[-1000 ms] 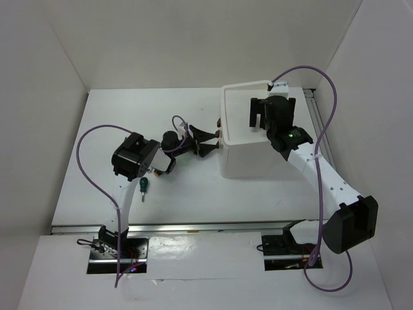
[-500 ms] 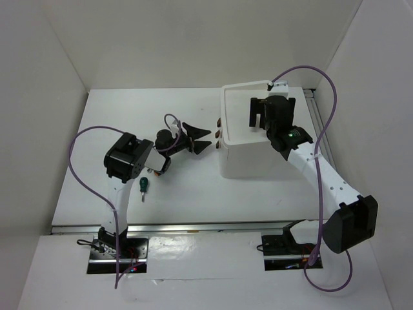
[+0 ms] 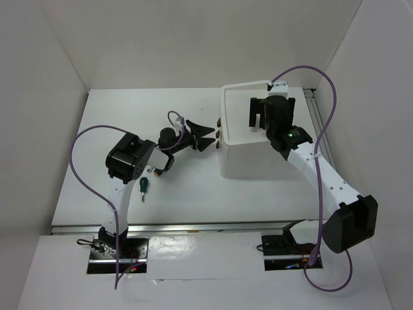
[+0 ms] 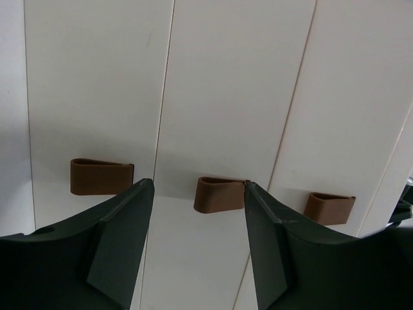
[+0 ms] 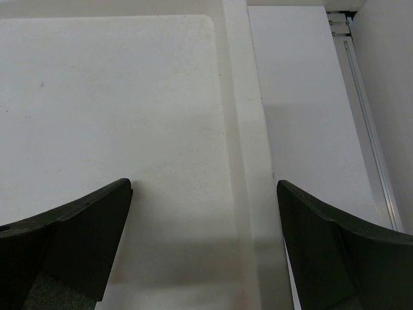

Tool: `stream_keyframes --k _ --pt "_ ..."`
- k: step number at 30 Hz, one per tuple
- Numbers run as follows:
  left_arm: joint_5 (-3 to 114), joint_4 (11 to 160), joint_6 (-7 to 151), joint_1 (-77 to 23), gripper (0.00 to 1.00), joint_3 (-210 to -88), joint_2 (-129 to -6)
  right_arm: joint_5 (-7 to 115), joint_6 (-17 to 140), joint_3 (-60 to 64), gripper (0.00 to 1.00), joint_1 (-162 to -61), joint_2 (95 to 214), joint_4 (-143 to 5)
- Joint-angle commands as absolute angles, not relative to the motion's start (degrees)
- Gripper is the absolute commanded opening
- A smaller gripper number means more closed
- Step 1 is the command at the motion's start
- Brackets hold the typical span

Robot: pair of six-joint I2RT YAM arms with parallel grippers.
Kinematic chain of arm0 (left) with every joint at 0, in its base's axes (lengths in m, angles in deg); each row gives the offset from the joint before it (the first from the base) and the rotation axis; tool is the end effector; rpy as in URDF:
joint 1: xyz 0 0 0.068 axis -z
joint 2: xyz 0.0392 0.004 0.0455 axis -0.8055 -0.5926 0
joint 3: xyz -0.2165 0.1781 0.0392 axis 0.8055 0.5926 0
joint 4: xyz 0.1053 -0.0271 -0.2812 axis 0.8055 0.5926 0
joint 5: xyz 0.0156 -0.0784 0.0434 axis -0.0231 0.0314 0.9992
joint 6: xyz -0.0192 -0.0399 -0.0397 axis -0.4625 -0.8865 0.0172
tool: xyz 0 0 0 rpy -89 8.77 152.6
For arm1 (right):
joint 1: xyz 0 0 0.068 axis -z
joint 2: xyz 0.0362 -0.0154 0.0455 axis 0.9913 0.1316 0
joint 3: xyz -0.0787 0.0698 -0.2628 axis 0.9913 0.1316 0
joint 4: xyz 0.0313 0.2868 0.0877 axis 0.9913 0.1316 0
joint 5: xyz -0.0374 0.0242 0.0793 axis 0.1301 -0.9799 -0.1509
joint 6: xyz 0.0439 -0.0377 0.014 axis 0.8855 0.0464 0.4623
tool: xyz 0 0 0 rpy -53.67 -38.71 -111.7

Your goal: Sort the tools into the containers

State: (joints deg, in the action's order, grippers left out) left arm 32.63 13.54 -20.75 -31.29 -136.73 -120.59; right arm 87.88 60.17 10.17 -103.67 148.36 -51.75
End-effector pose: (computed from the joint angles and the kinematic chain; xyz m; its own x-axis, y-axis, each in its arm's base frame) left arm 0.4186 -0.1967 0.0902 -0.7984 -0.5686 0.1984 -0.1185 -0.1747 -0.9775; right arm 0.3285 0.1072 0.3512 -0.3950 -0.0605 -0.9167 0.0780 0.9920 -0.0991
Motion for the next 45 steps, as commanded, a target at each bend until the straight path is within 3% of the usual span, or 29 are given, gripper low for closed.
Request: stream_keyframes --k 1,19,24,27,28,45 --pt "33.1 -18.0 -21.4 -29.9 0.7 -137.6 -118.4 83.8 63.8 13.4 1.0 -104.5 152.6 -41.0" --pt "33.6 -18.0 -21.9 -28.3 0.55 -137.0 -116.7 83.8 63.8 13.4 1.0 -104.5 152.6 -41.0" --pt "33.6 -18.0 -22.4 -28.3 0.33 -138.1 -115.6 83.8 63.8 13.4 1.0 -104.5 152.6 -41.0" --pt "33.1 -18.0 -22.4 -28.3 0.05 -138.6 -115.0 83.8 63.8 13.4 1.0 -104.5 152.6 -41.0" --pt "32.6 -18.0 -22.4 -28.3 0.0 -138.6 -115.0 83.8 63.8 13.4 1.0 -104.5 152.6 -41.0" --pt "25.2 -15.3 -18.0 -48.7 0.0 -122.1 -103.3 83.8 63.8 13.4 1.0 -104.5 152.6 -41.6"
